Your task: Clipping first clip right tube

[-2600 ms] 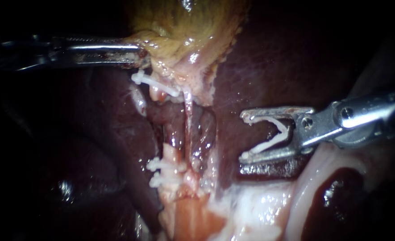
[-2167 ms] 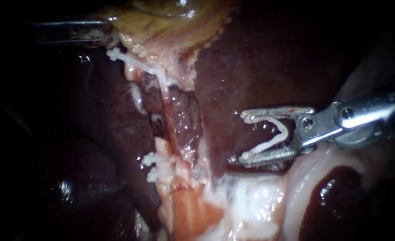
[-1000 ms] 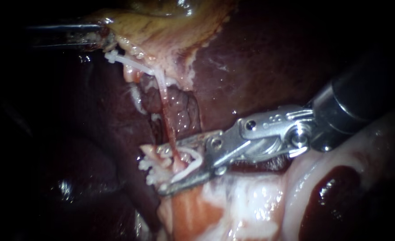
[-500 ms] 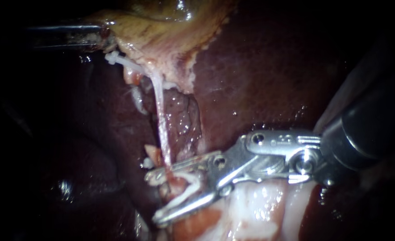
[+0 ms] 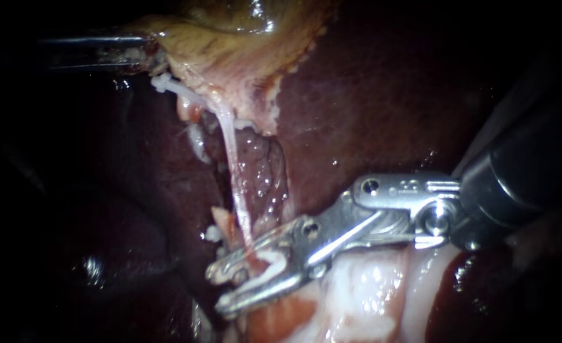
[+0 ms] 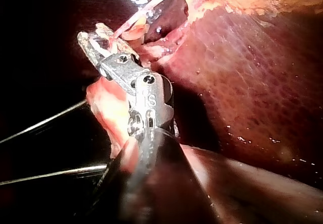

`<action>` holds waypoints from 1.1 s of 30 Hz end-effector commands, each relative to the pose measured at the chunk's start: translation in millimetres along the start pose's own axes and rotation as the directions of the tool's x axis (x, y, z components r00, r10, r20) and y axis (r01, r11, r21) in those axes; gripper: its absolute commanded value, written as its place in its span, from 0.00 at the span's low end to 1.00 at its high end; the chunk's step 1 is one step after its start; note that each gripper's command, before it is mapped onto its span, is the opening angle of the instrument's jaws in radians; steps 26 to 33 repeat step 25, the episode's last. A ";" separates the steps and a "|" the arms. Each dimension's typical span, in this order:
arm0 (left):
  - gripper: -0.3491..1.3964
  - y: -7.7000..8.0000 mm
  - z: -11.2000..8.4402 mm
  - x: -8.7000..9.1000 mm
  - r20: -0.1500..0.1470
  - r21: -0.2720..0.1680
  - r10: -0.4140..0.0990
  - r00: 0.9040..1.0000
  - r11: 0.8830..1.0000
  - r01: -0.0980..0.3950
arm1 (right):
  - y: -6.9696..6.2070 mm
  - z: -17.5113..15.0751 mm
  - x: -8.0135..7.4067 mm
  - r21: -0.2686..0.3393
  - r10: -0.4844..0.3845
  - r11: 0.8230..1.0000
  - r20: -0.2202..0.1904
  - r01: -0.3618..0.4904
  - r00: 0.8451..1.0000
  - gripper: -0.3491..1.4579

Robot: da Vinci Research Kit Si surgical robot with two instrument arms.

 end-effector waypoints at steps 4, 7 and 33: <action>0.00 0.0 0.0 0.0 0.000 0.001 0.000 1.000 1.000 0.000 | 0.1 -0.1 -0.1 0.003 -0.001 1.000 0.001 0.001 1.000 0.09; 0.00 0.0 0.1 -0.1 0.000 0.002 0.001 1.000 1.000 -0.001 | 0.0 -0.3 -0.2 0.007 -0.002 1.000 0.002 0.002 1.000 0.02; 0.00 -0.1 0.2 -0.3 0.000 0.002 0.001 1.000 1.000 -0.001 | -0.4 -0.5 -0.4 0.006 -0.004 1.000 0.002 0.004 1.000 0.00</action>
